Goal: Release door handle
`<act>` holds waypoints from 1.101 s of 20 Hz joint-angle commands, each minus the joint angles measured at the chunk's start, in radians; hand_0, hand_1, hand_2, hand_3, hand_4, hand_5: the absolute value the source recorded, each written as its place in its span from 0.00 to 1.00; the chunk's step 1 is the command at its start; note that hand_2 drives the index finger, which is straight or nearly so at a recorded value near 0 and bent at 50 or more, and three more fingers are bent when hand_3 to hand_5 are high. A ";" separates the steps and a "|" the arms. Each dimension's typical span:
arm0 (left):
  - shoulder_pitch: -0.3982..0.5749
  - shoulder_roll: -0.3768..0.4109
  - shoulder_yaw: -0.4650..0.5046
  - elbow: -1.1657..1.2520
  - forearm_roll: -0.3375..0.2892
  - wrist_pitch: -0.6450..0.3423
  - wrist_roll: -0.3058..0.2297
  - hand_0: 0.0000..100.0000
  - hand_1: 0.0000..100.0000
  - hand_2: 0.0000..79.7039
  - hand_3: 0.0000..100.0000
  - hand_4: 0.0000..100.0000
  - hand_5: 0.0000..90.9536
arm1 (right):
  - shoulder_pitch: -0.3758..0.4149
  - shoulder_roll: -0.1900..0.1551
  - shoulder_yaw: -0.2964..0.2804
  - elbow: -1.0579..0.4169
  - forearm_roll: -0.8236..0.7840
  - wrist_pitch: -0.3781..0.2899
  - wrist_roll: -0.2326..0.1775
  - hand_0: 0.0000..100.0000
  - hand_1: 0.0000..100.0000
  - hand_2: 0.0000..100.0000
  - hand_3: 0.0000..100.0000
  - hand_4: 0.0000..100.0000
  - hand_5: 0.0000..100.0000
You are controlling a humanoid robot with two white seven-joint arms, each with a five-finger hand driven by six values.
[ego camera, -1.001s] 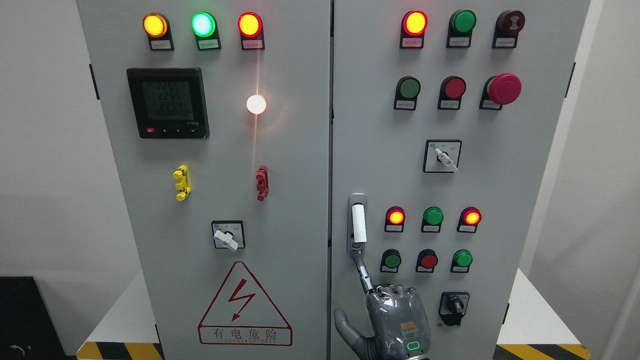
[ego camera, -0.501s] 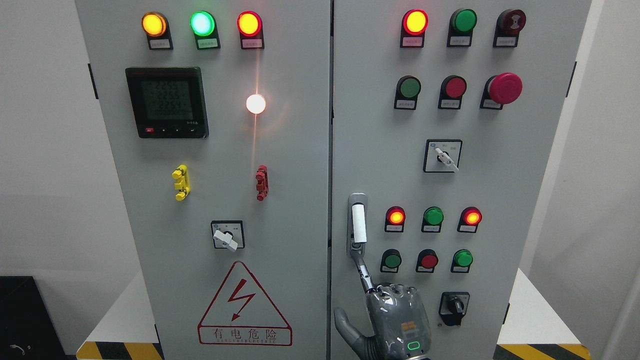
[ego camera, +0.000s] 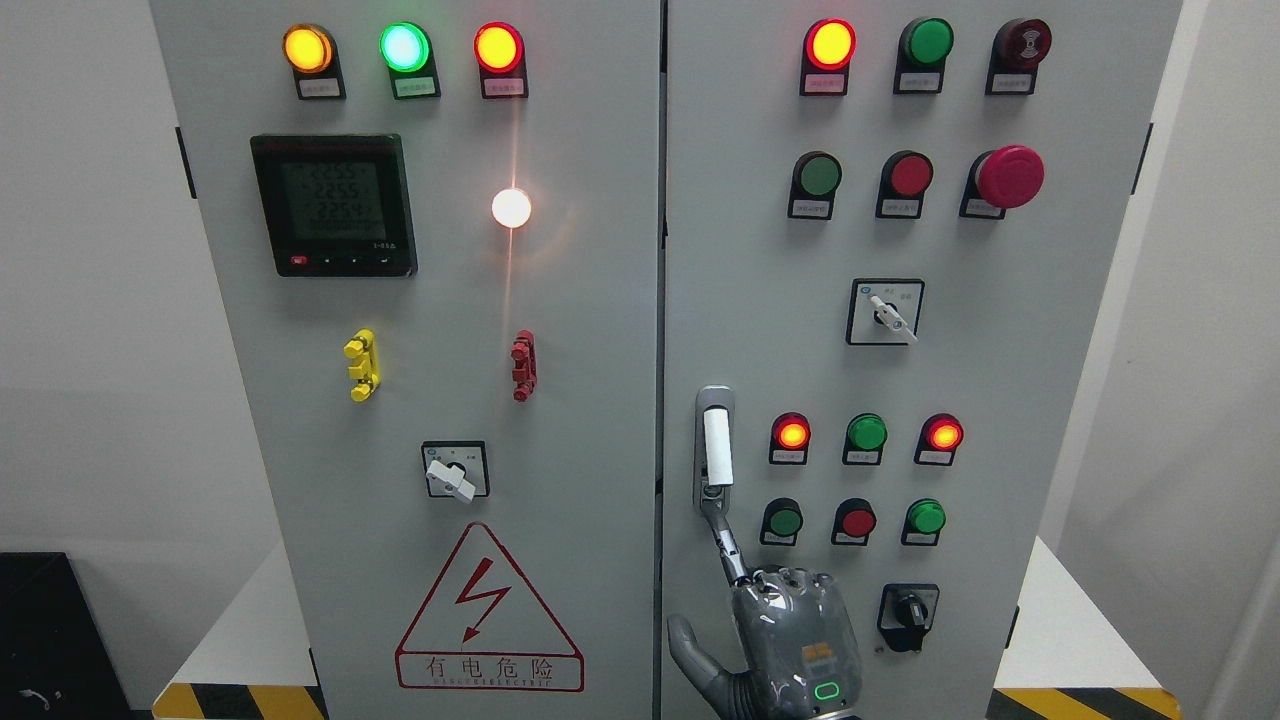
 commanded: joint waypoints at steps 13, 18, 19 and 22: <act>0.009 0.001 0.000 0.001 0.000 0.000 0.000 0.12 0.56 0.00 0.00 0.00 0.00 | 0.000 0.000 0.000 -0.065 0.000 -0.001 -0.001 0.41 0.31 0.20 1.00 1.00 1.00; 0.009 0.000 0.000 0.000 0.001 0.000 0.000 0.12 0.56 0.00 0.00 0.00 0.00 | -0.003 0.000 0.000 -0.065 -0.002 -0.001 -0.005 0.41 0.31 0.23 1.00 0.99 1.00; 0.009 0.000 0.000 0.001 0.000 0.000 0.000 0.12 0.56 0.00 0.00 0.00 0.00 | -0.005 0.000 -0.002 -0.067 -0.002 -0.001 -0.005 0.41 0.31 0.23 1.00 0.99 1.00; 0.009 0.000 0.000 0.000 0.000 0.000 0.000 0.12 0.56 0.00 0.00 0.00 0.00 | -0.005 0.002 -0.002 -0.067 -0.002 -0.001 -0.005 0.41 0.31 0.23 1.00 0.99 1.00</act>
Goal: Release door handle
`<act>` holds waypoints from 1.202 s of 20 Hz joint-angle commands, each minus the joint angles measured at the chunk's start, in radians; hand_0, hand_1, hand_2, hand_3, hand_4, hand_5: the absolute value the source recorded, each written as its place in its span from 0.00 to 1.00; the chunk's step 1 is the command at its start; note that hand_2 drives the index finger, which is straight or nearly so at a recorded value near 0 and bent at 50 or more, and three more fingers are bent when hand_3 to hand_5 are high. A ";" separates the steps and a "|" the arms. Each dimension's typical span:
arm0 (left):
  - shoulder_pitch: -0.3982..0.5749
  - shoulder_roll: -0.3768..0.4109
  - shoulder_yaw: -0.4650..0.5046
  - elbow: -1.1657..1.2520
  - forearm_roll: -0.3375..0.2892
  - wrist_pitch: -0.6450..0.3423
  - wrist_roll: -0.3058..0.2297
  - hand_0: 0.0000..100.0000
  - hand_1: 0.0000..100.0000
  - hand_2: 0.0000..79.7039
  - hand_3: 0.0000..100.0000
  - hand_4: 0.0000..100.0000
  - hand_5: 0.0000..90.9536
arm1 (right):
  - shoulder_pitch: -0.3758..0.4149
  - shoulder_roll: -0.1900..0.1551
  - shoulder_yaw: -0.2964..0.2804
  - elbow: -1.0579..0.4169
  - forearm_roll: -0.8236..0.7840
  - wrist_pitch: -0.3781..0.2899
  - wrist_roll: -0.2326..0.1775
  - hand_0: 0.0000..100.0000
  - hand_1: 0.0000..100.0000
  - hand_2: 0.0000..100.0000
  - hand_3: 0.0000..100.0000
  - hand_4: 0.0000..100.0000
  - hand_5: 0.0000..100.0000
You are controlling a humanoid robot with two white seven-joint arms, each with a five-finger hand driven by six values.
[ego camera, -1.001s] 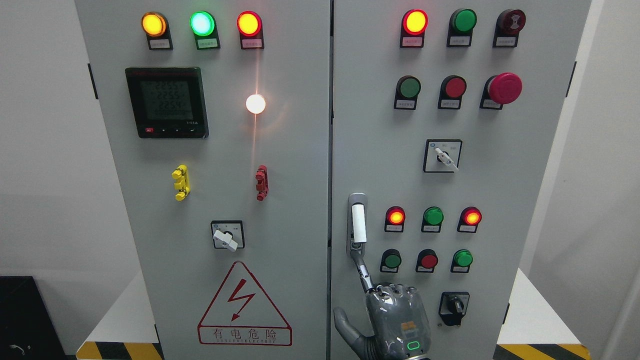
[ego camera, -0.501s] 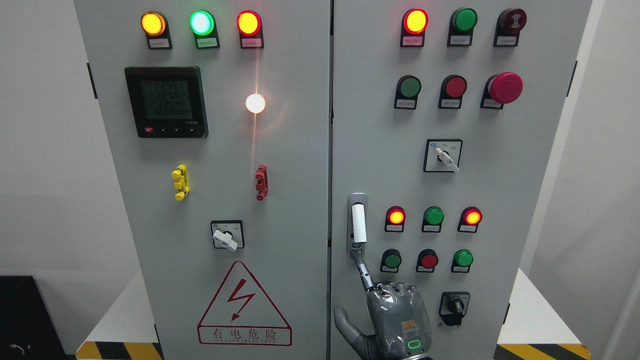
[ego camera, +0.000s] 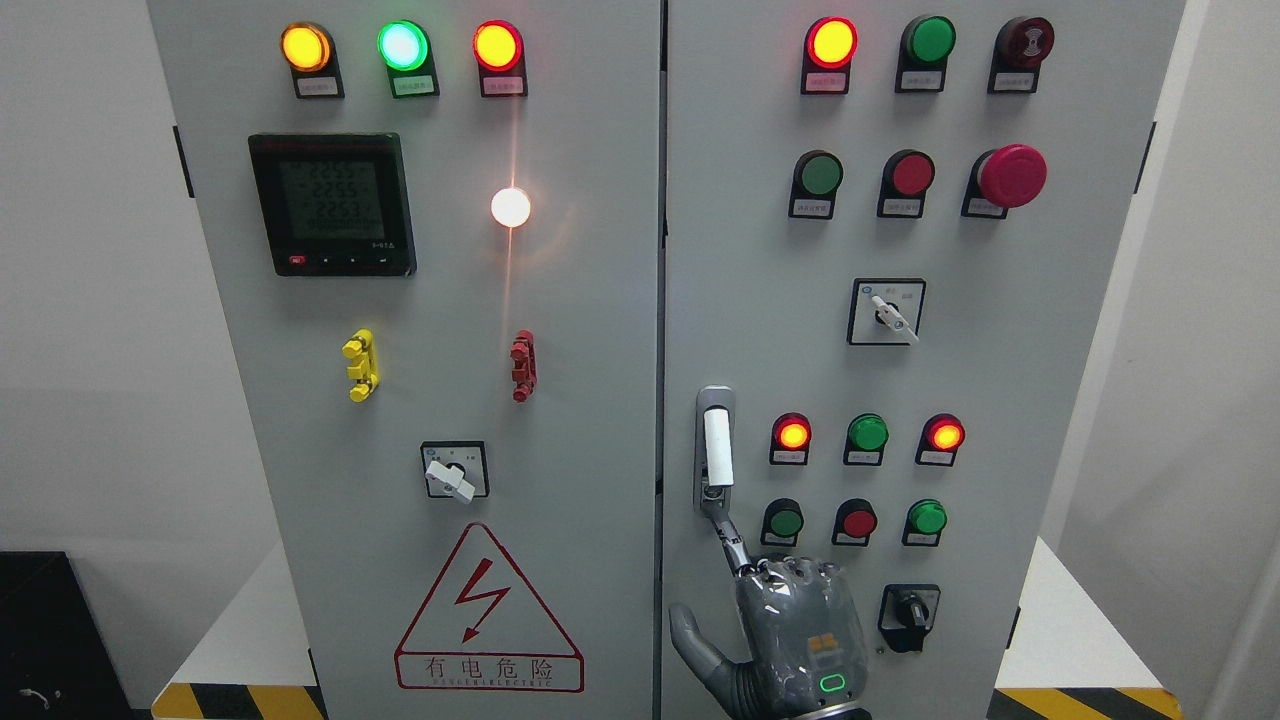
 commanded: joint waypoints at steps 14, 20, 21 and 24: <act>0.009 0.000 0.000 -0.001 0.000 0.000 0.000 0.12 0.56 0.00 0.00 0.00 0.00 | 0.006 0.006 -0.001 -0.050 -0.005 -0.005 -0.008 0.41 0.31 0.27 1.00 0.99 1.00; 0.008 0.000 0.000 0.001 0.000 0.000 0.000 0.12 0.56 0.00 0.00 0.00 0.00 | 0.041 0.005 -0.002 -0.101 -0.005 -0.006 -0.005 0.43 0.32 0.33 0.98 0.96 1.00; 0.009 0.001 0.000 -0.001 0.000 0.000 0.000 0.12 0.56 0.00 0.00 0.00 0.00 | 0.046 0.005 -0.002 -0.112 -0.005 -0.008 -0.002 0.44 0.32 0.34 0.97 0.95 1.00; 0.009 0.000 0.000 -0.001 0.000 0.000 0.000 0.12 0.56 0.00 0.00 0.00 0.00 | 0.061 0.003 -0.002 -0.145 -0.005 -0.008 0.001 0.46 0.31 0.40 0.96 0.94 1.00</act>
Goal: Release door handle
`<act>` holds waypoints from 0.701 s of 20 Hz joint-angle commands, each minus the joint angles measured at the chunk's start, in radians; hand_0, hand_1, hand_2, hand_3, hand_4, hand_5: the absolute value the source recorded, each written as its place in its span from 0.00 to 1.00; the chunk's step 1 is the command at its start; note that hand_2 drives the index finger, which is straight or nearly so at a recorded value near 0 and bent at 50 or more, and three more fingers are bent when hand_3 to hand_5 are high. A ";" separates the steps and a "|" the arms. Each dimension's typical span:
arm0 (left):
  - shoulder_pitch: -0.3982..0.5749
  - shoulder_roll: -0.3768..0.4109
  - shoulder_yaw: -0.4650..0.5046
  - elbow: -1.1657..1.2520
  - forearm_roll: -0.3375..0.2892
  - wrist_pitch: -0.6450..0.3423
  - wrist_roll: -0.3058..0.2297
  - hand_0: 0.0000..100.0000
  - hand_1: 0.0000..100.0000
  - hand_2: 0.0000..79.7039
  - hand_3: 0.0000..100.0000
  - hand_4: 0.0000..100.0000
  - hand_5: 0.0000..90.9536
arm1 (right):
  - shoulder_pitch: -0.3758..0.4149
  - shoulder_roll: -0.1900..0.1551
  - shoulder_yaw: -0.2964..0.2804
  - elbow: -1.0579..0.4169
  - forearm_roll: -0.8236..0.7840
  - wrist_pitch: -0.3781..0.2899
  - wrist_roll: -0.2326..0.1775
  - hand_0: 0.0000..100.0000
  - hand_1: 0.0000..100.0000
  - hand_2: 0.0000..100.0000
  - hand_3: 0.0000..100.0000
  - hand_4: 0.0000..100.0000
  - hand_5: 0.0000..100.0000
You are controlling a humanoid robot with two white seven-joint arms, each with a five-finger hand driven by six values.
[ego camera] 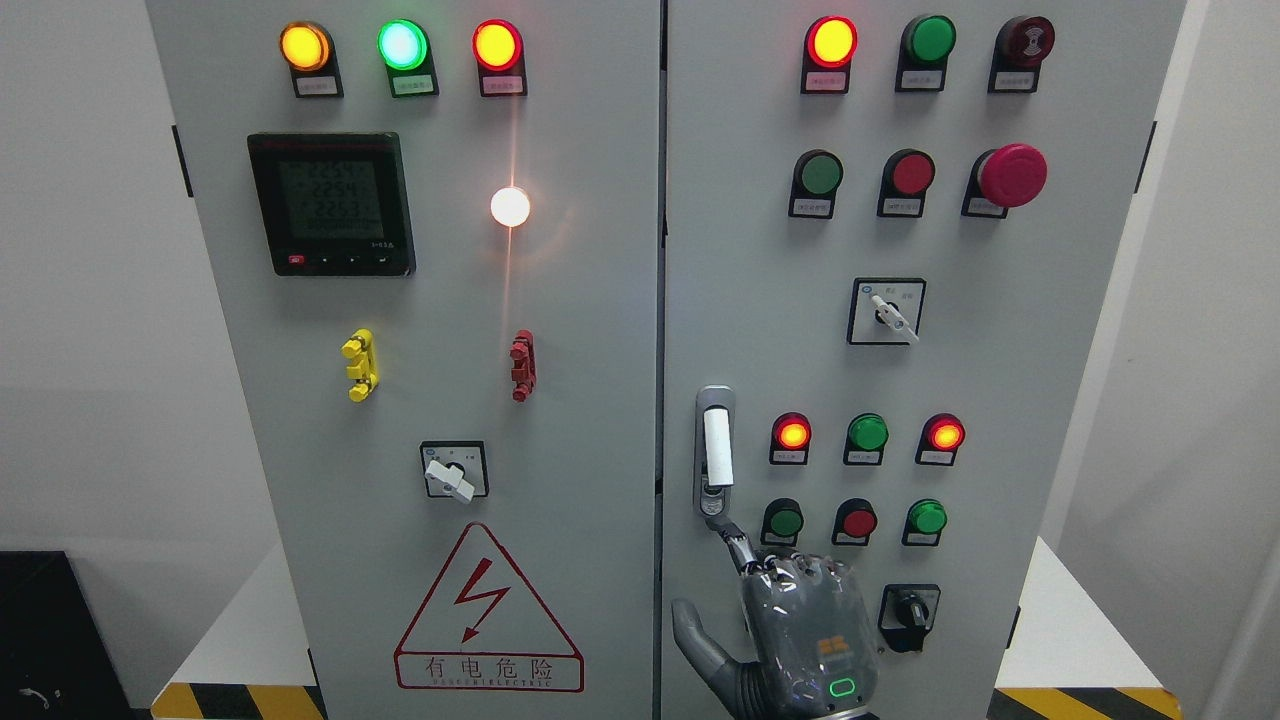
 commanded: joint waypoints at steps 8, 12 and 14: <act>0.009 0.001 0.000 -0.001 0.000 0.000 0.000 0.12 0.56 0.00 0.00 0.00 0.00 | 0.044 0.000 -0.002 -0.114 -0.002 -0.002 0.015 0.45 0.33 0.57 1.00 0.94 1.00; 0.009 0.000 0.000 -0.001 0.000 0.000 0.000 0.12 0.56 0.00 0.00 0.00 0.00 | 0.079 -0.001 -0.001 -0.147 -0.002 -0.004 0.018 0.41 0.31 0.65 1.00 0.95 1.00; 0.009 0.000 0.000 -0.001 0.000 0.000 0.000 0.12 0.56 0.00 0.00 0.00 0.00 | 0.090 -0.001 -0.001 -0.160 -0.002 -0.004 0.020 0.40 0.30 0.69 1.00 0.97 1.00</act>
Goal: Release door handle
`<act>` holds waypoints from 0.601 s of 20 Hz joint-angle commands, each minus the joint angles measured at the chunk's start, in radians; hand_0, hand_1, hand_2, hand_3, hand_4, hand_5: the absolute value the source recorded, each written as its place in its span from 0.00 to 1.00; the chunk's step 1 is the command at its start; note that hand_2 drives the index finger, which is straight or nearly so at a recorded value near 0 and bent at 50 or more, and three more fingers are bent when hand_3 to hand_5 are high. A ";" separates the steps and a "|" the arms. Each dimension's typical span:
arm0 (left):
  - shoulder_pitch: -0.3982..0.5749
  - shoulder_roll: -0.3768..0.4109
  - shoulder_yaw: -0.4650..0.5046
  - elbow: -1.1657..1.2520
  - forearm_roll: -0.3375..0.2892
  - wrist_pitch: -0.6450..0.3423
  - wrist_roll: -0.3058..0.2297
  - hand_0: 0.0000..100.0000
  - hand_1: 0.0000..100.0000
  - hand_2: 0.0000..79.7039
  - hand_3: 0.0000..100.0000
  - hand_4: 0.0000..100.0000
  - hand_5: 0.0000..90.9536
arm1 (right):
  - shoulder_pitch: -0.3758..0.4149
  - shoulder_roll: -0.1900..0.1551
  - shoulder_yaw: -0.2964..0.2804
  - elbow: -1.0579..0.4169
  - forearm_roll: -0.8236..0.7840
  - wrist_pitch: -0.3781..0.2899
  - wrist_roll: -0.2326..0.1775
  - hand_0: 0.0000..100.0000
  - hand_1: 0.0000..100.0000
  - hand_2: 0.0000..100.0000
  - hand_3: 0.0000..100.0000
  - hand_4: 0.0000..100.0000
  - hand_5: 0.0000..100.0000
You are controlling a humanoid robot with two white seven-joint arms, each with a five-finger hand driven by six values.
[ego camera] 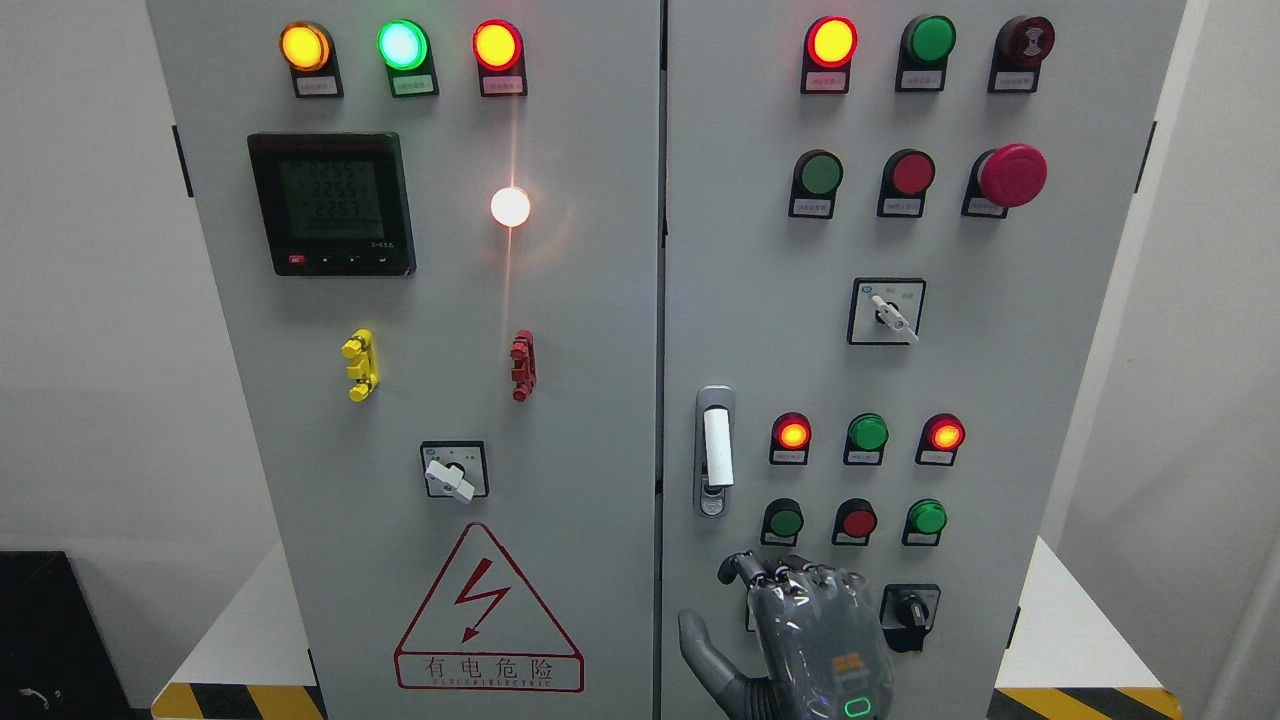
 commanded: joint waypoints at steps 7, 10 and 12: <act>0.009 0.001 0.000 -0.001 0.000 0.000 0.000 0.12 0.56 0.00 0.00 0.00 0.00 | 0.023 0.002 0.000 -0.087 0.001 0.011 0.032 0.35 0.22 0.79 1.00 1.00 1.00; 0.009 0.000 0.000 -0.001 0.000 0.000 0.000 0.12 0.56 0.00 0.00 0.00 0.00 | 0.017 0.002 0.002 -0.085 0.004 0.011 0.035 0.32 0.19 0.83 1.00 1.00 1.00; 0.009 0.000 0.000 -0.001 0.000 0.000 0.000 0.12 0.56 0.00 0.00 0.00 0.00 | 0.017 0.002 0.002 -0.085 0.004 0.011 0.035 0.30 0.18 0.87 1.00 1.00 1.00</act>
